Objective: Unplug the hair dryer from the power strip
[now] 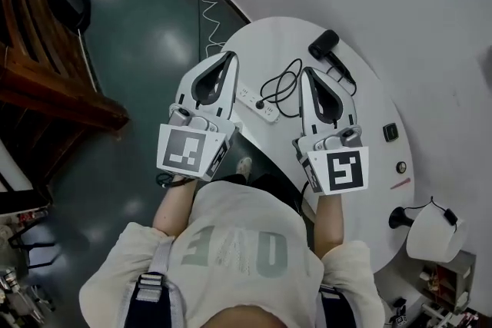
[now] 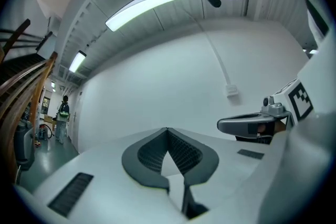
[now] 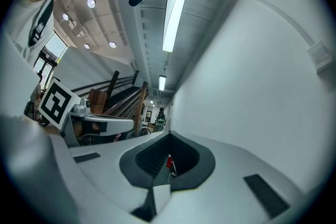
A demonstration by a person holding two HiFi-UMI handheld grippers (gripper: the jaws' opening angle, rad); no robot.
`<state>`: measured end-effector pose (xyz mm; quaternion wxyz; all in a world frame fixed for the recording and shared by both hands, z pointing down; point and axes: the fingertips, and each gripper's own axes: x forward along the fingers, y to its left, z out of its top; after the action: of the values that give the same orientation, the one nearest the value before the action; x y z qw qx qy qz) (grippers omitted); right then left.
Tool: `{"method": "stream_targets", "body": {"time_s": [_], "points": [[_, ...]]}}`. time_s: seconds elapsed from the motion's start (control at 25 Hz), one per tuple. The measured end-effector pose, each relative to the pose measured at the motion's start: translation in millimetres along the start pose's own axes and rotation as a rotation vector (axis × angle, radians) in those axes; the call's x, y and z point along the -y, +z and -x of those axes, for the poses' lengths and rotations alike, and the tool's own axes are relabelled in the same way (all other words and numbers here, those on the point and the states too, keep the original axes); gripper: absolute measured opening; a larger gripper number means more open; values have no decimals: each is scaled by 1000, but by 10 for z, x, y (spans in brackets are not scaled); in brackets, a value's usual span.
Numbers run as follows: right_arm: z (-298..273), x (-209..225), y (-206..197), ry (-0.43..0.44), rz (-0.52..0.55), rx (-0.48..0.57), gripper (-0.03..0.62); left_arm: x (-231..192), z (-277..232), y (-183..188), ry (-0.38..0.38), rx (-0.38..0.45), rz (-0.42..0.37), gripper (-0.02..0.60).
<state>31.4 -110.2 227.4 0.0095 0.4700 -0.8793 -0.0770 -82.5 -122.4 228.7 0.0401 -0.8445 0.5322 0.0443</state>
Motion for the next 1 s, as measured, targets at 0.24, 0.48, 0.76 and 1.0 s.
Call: {"method": "stream_targets", "body": {"time_s": [0.24,0.48,0.76,1.0], "points": [[-161,151,-196,14,-32,-33,3,26,-270,-161,-23,-24,1,5],[-199,178,-288,57,-62,-47,3,103,-295,-224,-19,-43,15,5],[-250,162,-308,102,-62,-71,3,100,-329,-298,-24,-59,25,5],[-233,-72,-734,293,-76,-255,193,56,-391,-447,-54,-82,29,6]]}}
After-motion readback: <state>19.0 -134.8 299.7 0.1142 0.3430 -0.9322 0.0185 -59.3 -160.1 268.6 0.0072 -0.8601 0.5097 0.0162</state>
